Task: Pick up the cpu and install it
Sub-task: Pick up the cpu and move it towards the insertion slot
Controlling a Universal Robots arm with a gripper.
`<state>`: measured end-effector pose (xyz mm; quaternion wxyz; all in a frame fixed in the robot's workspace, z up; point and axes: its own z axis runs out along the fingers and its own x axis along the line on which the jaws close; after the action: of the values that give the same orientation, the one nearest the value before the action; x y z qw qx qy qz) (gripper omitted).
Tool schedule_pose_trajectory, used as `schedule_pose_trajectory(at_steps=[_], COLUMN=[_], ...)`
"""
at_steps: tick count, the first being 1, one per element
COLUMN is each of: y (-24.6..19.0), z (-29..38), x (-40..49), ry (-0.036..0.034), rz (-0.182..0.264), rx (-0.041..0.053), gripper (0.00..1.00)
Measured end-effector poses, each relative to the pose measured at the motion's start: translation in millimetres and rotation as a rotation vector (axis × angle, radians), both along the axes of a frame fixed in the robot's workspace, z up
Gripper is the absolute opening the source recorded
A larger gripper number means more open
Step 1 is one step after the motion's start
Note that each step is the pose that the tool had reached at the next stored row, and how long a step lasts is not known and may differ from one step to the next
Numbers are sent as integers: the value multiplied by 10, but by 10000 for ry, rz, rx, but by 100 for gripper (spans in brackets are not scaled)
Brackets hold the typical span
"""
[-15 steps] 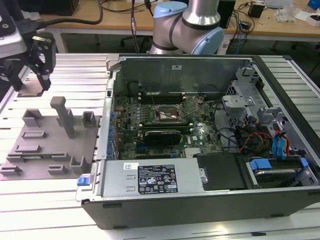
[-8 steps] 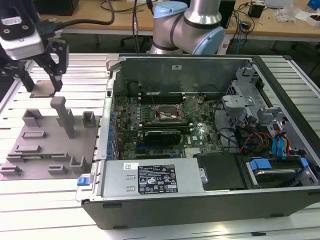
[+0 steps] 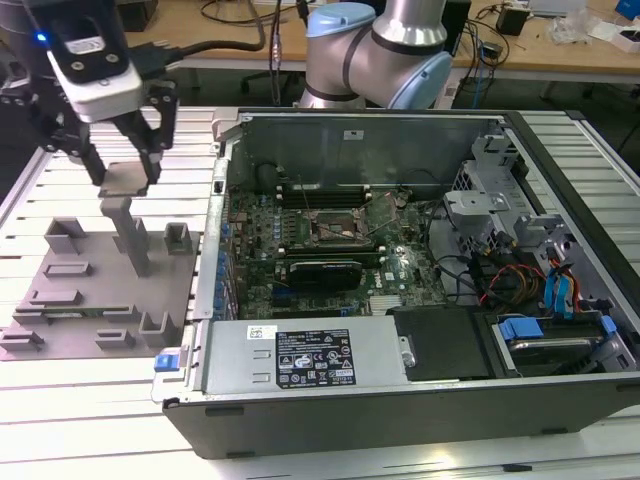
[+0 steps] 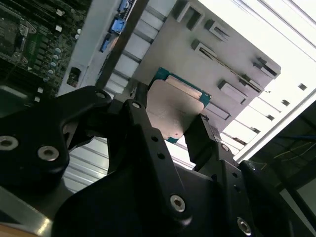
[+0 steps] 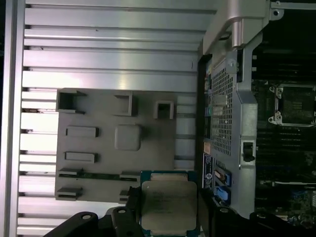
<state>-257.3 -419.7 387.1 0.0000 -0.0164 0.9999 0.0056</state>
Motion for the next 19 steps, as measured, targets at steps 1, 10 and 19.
schedule_pose_trajectory(at_steps=[1, 10, 19], y=[-3, -30, -51], z=[0, 0, 0], x=[53, 503, 873], ry=[0, 0, 0], rz=[-2, 0, 0], rx=[0, 0, 0], gripper=[55, 55, 55])
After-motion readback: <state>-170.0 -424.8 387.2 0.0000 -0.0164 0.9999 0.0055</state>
